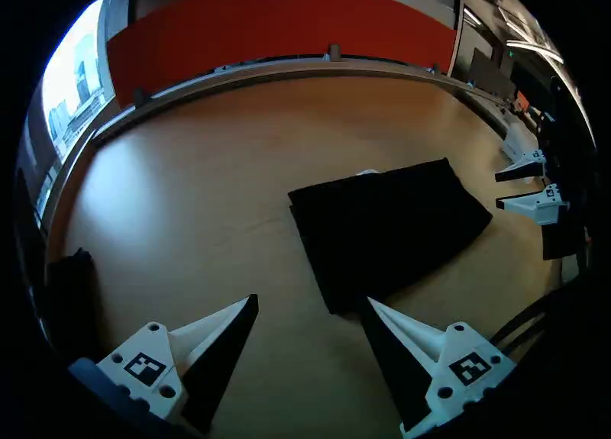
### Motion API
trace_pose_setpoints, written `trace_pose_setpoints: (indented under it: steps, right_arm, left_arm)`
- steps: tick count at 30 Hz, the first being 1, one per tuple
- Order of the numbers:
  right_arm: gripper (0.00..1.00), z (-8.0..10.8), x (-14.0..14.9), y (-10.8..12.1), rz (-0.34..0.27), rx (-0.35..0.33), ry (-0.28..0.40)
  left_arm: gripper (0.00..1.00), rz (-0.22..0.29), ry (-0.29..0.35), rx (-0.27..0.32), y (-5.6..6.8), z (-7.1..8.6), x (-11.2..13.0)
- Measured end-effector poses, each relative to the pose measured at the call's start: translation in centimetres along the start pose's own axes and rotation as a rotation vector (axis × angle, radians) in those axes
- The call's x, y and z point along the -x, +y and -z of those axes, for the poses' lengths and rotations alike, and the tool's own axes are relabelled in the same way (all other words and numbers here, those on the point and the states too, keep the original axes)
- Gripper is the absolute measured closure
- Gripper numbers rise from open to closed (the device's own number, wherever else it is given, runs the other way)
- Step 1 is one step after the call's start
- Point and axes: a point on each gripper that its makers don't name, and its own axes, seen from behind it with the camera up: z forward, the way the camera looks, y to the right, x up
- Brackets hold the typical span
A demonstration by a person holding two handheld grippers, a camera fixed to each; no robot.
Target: Fold towel
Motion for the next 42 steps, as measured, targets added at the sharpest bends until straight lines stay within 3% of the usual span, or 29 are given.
trace_pose_setpoints:
  steps: [15, 42]
  right_arm:
    - [0.07, 0.1, 0.5, -0.5, 0.018, -0.015, -0.008]
    - [0.07, -1.1, 1.6, -1.8, 0.138, -0.101, -0.054]
  left_arm:
    - [0.05, 0.024, 0.008, -0.019, -0.2, 1.0, 1.3]
    - [0.05, 0.146, 0.089, -0.115, -1.1, 4.9, 4.4]
